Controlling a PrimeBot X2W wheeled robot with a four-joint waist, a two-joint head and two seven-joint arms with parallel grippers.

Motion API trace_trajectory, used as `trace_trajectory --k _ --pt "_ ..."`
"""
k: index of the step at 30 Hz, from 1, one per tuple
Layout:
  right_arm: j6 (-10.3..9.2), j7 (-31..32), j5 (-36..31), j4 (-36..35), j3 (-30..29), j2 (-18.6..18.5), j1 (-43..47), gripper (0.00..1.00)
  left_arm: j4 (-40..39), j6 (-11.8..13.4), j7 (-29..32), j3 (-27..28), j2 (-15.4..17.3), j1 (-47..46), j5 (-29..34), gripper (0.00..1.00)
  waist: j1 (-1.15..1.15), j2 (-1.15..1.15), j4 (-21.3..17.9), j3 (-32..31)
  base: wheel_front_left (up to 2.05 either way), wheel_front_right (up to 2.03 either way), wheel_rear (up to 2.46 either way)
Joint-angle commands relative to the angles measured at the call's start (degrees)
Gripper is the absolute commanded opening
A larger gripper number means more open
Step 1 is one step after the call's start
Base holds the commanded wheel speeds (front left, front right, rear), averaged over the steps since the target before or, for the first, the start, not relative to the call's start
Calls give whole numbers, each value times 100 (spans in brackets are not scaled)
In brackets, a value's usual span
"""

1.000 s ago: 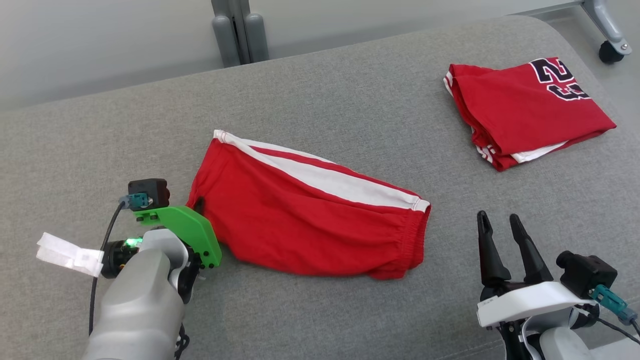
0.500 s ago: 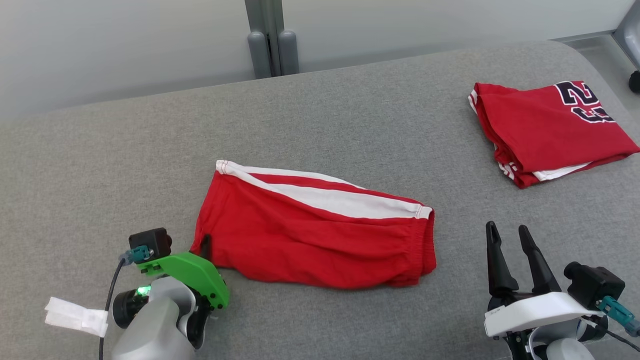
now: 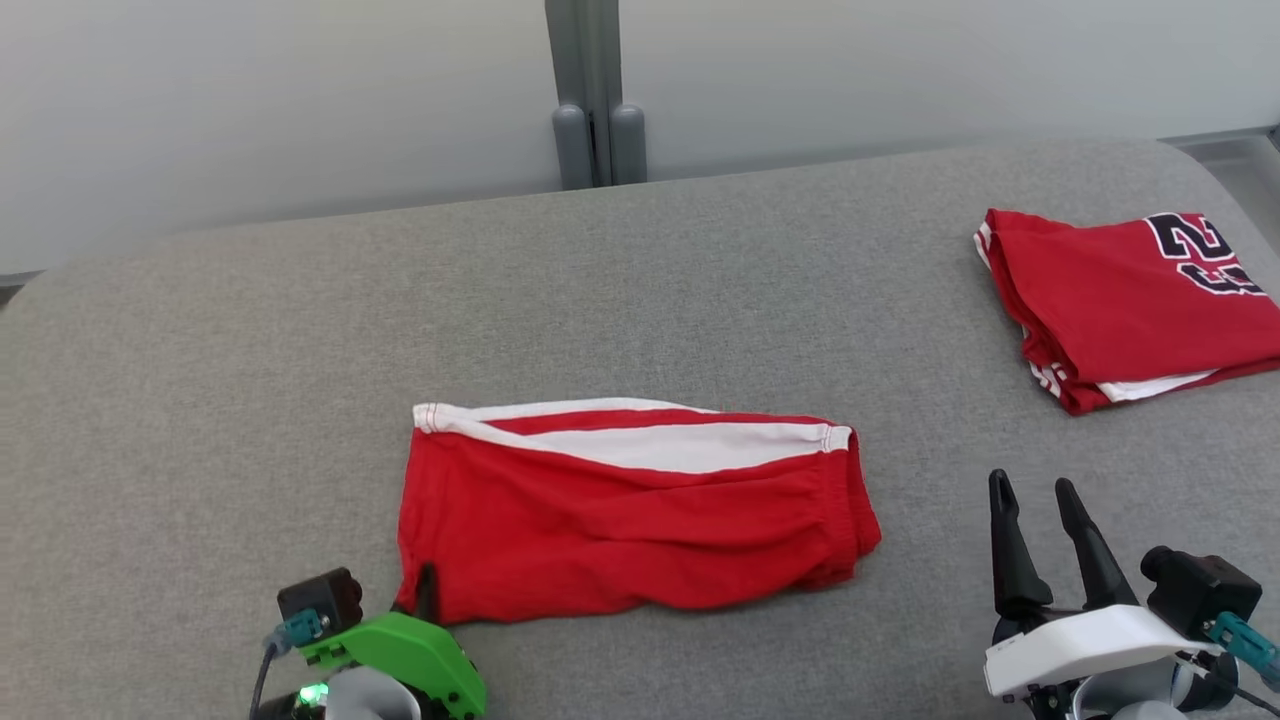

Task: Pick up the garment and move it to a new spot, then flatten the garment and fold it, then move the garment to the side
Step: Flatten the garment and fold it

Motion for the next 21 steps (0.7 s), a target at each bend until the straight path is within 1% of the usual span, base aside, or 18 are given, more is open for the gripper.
trace_trajectory --k 1,9,10,11,12,21 --pt "-9 27 -39 -30 18 -7 60 100 -141 76 44 -21 21 216 -39 0 0 0 153 -156 0 0 0" --pt "-9 147 -77 -57 96 -7 106 100 -1086 512 206 -194 14 792 -98 0 0 0 265 -269 0 0 0" --pt "-9 154 -80 -50 96 -8 109 100 -1183 555 191 -213 14 836 -71 29 0 0 272 -277 0 0 0" --pt "-9 168 -90 -40 91 -8 112 100 -1294 594 193 -244 14 898 -46 54 0 0 280 -290 0 0 0" --pt "-9 172 -101 -30 84 -8 117 100 -1394 618 171 -262 19 932 -17 100 0 0 288 -302 0 0 0" --pt "-9 429 -234 42 23 -7 37 100 -2650 898 -108 -218 361 1235 525 100 0 0 411 -478 0 0 0"
